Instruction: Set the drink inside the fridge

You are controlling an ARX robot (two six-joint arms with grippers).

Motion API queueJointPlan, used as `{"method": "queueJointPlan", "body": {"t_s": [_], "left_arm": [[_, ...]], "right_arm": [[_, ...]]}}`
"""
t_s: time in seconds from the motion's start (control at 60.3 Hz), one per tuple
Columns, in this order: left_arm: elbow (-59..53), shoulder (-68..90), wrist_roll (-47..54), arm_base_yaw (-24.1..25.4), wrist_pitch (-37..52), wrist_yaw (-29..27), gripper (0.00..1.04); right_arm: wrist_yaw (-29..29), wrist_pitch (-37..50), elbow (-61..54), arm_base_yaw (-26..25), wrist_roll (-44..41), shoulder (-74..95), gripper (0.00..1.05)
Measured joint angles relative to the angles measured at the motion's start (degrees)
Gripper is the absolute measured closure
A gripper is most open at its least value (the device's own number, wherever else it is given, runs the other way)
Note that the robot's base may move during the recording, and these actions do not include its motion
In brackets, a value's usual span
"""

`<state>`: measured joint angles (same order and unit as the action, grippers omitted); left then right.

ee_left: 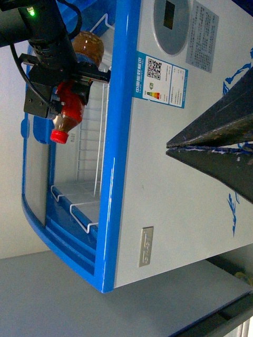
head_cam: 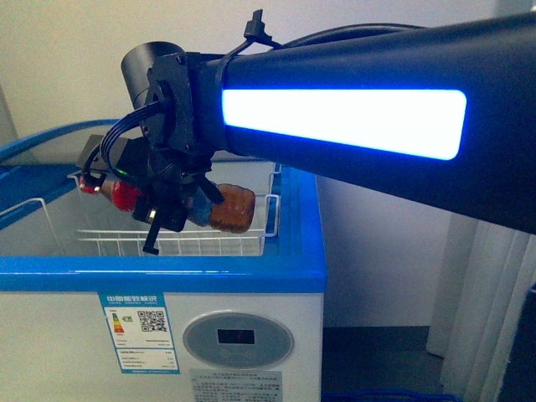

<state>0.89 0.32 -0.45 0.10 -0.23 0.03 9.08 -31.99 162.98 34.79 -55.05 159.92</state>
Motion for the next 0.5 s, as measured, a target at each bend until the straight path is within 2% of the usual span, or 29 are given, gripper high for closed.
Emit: {"method": "queueJointPlan", "body": {"t_s": [0.498], "left_arm": [[0.0,-0.02,0.02,0.0,0.0,-0.04,1.02]], "right_arm": [[0.79,4.0,2.27,0.7,-0.83,3.58,0.68]]}}
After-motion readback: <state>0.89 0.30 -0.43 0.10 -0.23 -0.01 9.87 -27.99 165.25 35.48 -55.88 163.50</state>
